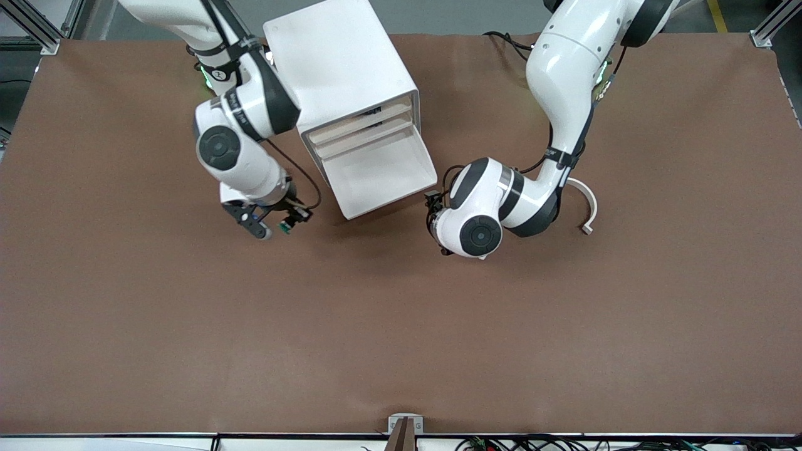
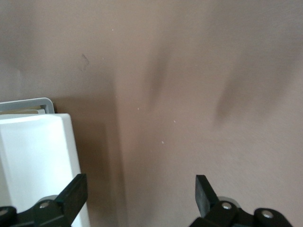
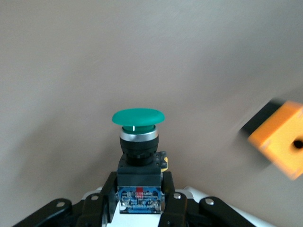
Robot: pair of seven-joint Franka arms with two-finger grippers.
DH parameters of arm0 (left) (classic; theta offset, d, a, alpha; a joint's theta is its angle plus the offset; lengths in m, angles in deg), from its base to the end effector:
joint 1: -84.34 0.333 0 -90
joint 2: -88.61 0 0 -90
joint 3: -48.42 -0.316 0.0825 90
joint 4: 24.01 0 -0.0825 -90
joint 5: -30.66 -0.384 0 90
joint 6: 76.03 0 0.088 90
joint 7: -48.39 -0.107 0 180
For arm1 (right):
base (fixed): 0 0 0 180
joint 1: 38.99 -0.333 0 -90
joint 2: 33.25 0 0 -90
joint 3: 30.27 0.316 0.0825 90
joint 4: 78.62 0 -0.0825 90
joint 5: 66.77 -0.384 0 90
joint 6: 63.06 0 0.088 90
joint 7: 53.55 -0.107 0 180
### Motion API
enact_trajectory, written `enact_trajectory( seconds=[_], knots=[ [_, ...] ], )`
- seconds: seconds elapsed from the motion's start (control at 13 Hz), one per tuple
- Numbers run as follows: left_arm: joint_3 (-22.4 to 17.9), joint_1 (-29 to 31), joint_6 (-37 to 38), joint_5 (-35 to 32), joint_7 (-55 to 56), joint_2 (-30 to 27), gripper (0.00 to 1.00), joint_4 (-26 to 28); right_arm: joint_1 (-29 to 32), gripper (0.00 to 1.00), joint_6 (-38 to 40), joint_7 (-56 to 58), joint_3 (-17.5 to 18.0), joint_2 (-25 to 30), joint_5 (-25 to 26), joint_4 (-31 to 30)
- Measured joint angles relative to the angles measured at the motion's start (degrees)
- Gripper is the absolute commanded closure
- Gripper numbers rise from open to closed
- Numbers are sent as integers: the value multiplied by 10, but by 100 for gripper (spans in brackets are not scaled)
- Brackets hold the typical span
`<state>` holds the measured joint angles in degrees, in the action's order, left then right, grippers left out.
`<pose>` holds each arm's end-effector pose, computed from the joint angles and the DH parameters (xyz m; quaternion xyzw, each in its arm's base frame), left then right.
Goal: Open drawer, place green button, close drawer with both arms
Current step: 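Lower the green button into the open drawer with the right gripper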
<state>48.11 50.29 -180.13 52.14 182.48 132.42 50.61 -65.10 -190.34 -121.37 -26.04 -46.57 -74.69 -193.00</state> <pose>0.5788 -0.4239 0.2731 -0.5730 -0.7919 0.1838 0.1036 0.5118 0.3030 0.3450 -0.9304 0.3610 0.0502 0.0387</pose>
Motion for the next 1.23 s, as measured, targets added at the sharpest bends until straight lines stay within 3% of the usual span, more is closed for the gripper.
enact_trajectory(
  seconds=[0.38, 0.62, 0.77, 1.23],
  knots=[
    [-23, 41, 5, -14, -77, -76, 0, -4, -107, 100, 2, -192, -1, -32, 0, 61],
    [-24, 63, 39, -120, -147, -113, 0, -3, -146, 100, 2, -287, -1, -55, 0, 66],
    [-24, 66, 53, -156, -199, -124, 0, -2, -166, 100, 2, -339, -1, -63, 0, 66],
    [-25, 137, 94, -162, -400, -152, 0, -2, -198, 100, 2, -403, -2, -106, 0, 76]
  ],
)
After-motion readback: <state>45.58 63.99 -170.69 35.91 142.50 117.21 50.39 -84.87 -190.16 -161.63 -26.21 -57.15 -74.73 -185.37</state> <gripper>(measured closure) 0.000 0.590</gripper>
